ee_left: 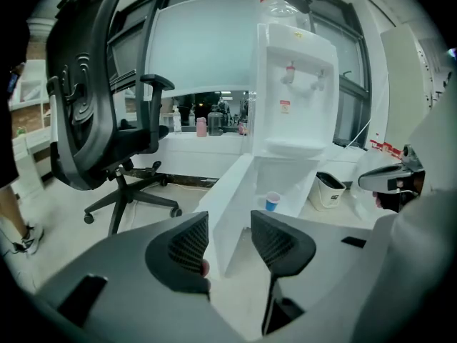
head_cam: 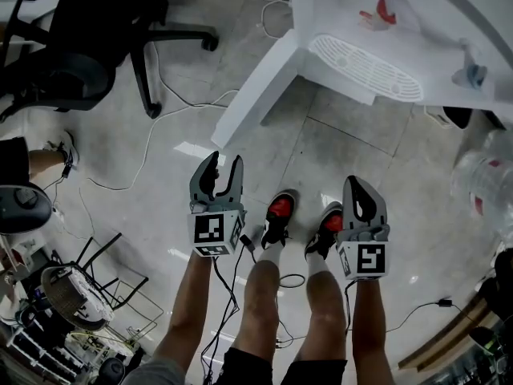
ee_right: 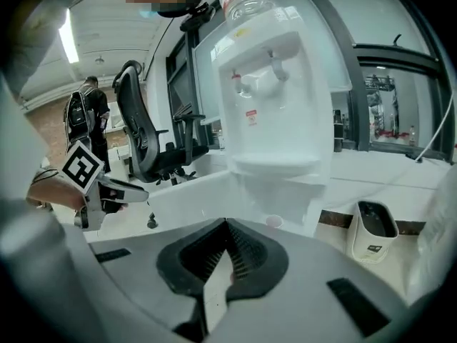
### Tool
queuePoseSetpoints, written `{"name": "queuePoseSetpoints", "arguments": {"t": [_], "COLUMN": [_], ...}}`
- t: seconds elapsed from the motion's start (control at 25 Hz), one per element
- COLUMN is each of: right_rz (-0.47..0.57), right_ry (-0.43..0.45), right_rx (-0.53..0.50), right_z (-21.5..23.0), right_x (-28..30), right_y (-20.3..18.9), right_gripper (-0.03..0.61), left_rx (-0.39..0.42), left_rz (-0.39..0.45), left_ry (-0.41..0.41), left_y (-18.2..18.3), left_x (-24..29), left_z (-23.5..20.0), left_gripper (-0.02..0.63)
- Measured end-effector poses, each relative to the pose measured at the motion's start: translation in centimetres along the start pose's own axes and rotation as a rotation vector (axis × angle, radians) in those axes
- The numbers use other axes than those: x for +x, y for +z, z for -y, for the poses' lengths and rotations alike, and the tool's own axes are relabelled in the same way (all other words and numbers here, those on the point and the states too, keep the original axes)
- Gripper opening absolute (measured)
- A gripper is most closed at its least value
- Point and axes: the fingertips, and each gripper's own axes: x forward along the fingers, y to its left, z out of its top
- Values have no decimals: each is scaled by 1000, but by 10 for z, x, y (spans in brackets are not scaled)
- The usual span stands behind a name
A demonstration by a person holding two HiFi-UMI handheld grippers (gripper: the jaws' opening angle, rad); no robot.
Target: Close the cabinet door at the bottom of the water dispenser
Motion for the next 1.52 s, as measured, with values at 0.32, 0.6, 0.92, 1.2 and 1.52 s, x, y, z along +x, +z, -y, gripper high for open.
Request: {"name": "queuePoseSetpoints", "arguments": {"t": [0.32, 0.6, 0.92, 1.2, 1.52], "right_rz": [12, 4, -4, -13, -13], "right_ry": [34, 54, 60, 47, 34], "right_rx": [-16, -28, -34, -32, -20], "right_z": [-22, -39, -46, -42, -36], "right_x": [20, 37, 46, 41, 26], "right_y": [7, 7, 6, 5, -2], "right_gripper": [18, 18, 18, 18, 17], "left_rx": [0, 7, 64, 72, 95], "left_rz": [5, -3, -7, -7, -28], "left_ry": [21, 12, -3, 1, -10], "left_y": [-2, -5, -7, -7, -13], "left_x": [11, 27, 34, 32, 27], "left_z": [-21, -32, -32, -31, -15], "left_gripper": [212, 221, 204, 195, 189]}}
